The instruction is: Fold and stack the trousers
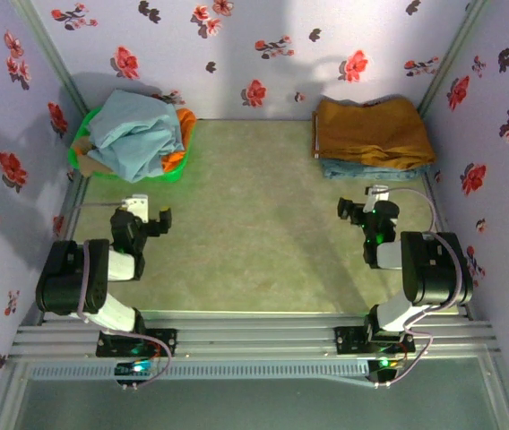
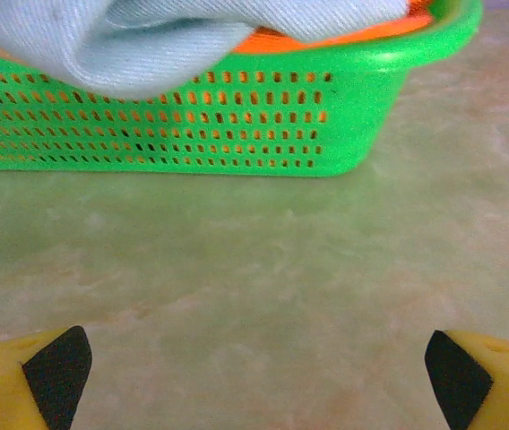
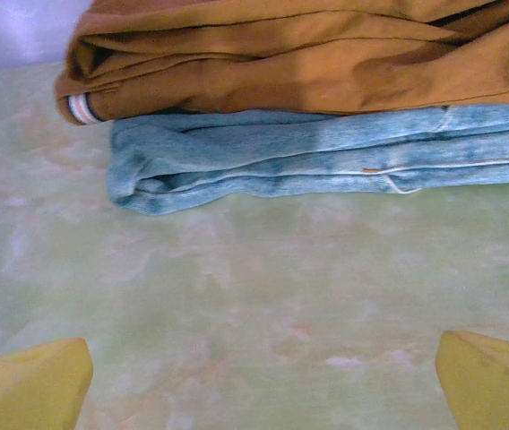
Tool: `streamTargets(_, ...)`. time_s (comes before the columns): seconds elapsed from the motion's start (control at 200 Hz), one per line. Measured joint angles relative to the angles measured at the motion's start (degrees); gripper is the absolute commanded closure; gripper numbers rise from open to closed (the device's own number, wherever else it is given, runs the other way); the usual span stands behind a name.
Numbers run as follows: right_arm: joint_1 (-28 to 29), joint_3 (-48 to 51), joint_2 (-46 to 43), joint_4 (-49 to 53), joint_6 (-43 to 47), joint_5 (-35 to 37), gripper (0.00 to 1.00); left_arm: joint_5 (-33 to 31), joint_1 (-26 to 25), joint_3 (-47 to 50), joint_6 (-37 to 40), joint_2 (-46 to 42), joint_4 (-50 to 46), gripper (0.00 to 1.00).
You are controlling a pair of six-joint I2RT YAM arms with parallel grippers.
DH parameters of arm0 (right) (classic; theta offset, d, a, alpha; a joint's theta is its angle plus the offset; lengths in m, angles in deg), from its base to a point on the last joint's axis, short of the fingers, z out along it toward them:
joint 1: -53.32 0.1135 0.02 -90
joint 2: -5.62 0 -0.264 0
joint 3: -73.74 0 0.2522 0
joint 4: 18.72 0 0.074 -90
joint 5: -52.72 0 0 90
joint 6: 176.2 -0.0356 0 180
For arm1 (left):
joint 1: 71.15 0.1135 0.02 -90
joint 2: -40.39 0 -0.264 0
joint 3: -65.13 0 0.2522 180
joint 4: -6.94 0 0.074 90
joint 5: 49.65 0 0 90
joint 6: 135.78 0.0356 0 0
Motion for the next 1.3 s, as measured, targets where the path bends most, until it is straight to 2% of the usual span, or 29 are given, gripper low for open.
streamTargets(0.19, 0.0, -0.7, 0.0, 1.4, -0.4, 2.5, 0.01, -3.5, 0.0, -5.8, -0.9, 0.0, -3.6, 0.00)
streamTargets(0.67, 0.1, -1.1, 0.0, 2.7, -0.4, 4.2, 0.01, -4.9, 0.0, -5.9, -1.2, 0.0, -6.3, 0.00)
streamTargets(0.785, 1.2, -2.6, -1.3, 7.2, -0.4, 7.1, 0.01, -5.8, 0.0, -5.9, -1.3, -1.2, -8.2, 0.00)
streamTargets(0.885, 3.8, -6.1, -5.9, 15.6, 0.0, 10.6, 0.01, -6.9, -0.3, -6.0, -1.5, -8.2, -14.8, 0.00)
streamTargets(1.03, 9.4, -12.1, -16.6, 25.5, 0.8, 16.0, 0.01, -8.3, -1.7, -9.1, -2.1, -25.3, -26.1, 0.00)
streamTargets(1.155, 12.9, -17.8, -25.0, 33.5, 0.3, 19.4, 0.01, -8.9, -2.2, -13.9, -3.6, -36.4, -34.6, 0.00)
streamTargets(1.23, 13.4, -23.3, -27.7, 41.8, -3.2, 20.9, 0.01, -9.9, -2.2, -17.6, -6.6, -41.4, -41.5, 0.00)
streamTargets(1.3, 13.4, -29.3, -29.0, 50.6, -8.3, 20.9, 0.01, -11.7, -2.2, -23.3, -13.6, -44.5, -50.6, 0.00)
